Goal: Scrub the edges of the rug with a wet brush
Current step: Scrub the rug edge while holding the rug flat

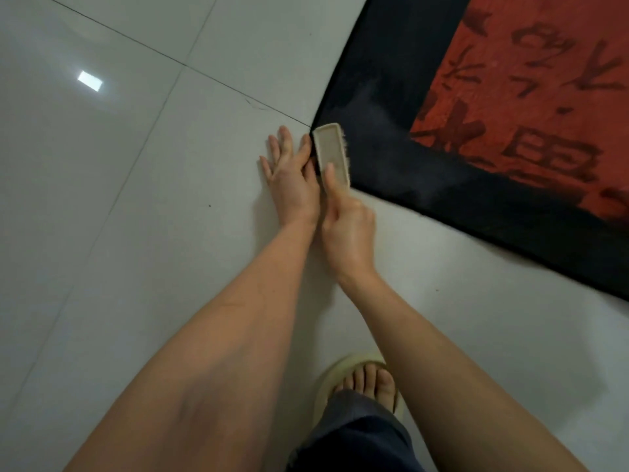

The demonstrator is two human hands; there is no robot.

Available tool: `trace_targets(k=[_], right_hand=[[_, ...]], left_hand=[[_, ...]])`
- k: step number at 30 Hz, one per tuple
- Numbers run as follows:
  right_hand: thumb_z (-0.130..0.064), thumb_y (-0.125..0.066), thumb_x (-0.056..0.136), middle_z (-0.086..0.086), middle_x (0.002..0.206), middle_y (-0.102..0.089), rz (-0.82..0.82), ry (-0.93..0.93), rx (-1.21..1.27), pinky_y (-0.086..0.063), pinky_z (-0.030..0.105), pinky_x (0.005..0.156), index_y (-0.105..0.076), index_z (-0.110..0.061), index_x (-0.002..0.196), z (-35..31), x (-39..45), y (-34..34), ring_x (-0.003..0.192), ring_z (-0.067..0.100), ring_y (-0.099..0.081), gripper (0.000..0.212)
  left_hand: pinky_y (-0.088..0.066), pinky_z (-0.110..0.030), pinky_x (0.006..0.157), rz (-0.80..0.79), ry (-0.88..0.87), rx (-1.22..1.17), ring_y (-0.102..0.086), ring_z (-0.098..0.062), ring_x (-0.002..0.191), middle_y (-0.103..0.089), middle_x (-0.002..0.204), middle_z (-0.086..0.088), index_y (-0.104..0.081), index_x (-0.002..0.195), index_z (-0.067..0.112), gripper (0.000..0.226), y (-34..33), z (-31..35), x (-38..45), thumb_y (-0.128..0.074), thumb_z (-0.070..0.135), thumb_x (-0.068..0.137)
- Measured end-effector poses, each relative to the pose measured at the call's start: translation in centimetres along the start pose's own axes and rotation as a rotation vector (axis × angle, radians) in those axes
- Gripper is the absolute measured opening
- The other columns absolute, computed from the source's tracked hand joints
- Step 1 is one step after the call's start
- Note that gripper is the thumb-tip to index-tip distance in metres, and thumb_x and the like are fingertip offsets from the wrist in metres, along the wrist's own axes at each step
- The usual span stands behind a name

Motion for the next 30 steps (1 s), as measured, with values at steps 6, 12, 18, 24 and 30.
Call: trace_targets(k=[6, 12, 18, 24, 30], right_hand=[[-0.001, -0.048, 0.091, 0.029, 0.096, -0.066, 0.195, -0.253, -0.273, -0.038, 0.035, 0.073, -0.050, -0.031, 0.139, 8.0, -2.4, 12.5, 0.079, 0.034, -0.062, 0.057], [-0.003, -0.044, 0.093, 0.019, 0.083, -0.065, 0.034, -0.104, -0.092, -0.043, 0.039, 0.071, -0.043, -0.033, 0.144, 3.5, -1.6, 4.2, 0.073, 0.032, -0.059, 0.058], [-0.007, -0.048, 0.093, 0.025, 0.094, -0.068, 0.136, -0.136, -0.275, -0.047, 0.046, 0.073, -0.047, -0.033, 0.141, 8.9, -2.9, 12.1, 0.081, 0.042, -0.062, 0.055], [-0.016, -0.048, 0.098, 0.016, 0.109, -0.070, 0.225, -0.103, -0.045, -0.048, 0.037, 0.080, -0.051, -0.030, 0.138, 7.5, -1.1, 10.1, 0.094, 0.032, -0.065, 0.043], [-0.017, -0.050, 0.099, 0.023, 0.111, -0.067, 0.392, -0.319, -0.125, -0.046, 0.040, 0.080, -0.053, -0.031, 0.136, 13.3, -3.2, 17.4, 0.100, 0.038, -0.063, 0.040]], left_hand=[[0.010, -0.034, 0.119, -0.010, 0.002, 0.032, -0.007, -0.024, 0.151, -0.021, 0.161, -0.009, -0.051, 0.141, 0.018, 0.040, 0.0, 0.3, -0.3, -0.049, 0.015, 0.102], [0.009, -0.041, 0.118, -0.049, -0.012, 0.162, -0.006, -0.025, 0.151, -0.016, 0.162, -0.010, -0.046, 0.145, 0.019, 0.042, 0.1, 0.6, -0.1, -0.044, 0.015, 0.103], [0.007, -0.043, 0.119, -0.025, -0.096, 0.450, 0.000, -0.028, 0.151, -0.006, 0.165, -0.006, -0.027, 0.154, 0.023, 0.057, -0.3, 2.9, -0.6, -0.040, 0.006, 0.100], [0.009, -0.038, 0.121, -0.491, -0.500, 0.298, 0.008, -0.024, 0.151, 0.001, 0.165, -0.006, -0.003, 0.156, 0.011, 0.065, -8.6, 11.5, -4.4, -0.035, 0.015, 0.099], [0.013, -0.040, 0.118, -0.478, -0.512, 0.535, 0.014, -0.027, 0.150, 0.014, 0.163, -0.009, 0.002, 0.157, 0.018, 0.069, -9.8, 10.4, -4.9, -0.034, 0.042, 0.103]])
Point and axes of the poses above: each hand's wrist, its own x-axis towards the middle knuckle, its own y-axis out of the back of the hand, z = x × y, the point moved 4 cm from there along x, towards the middle knuckle
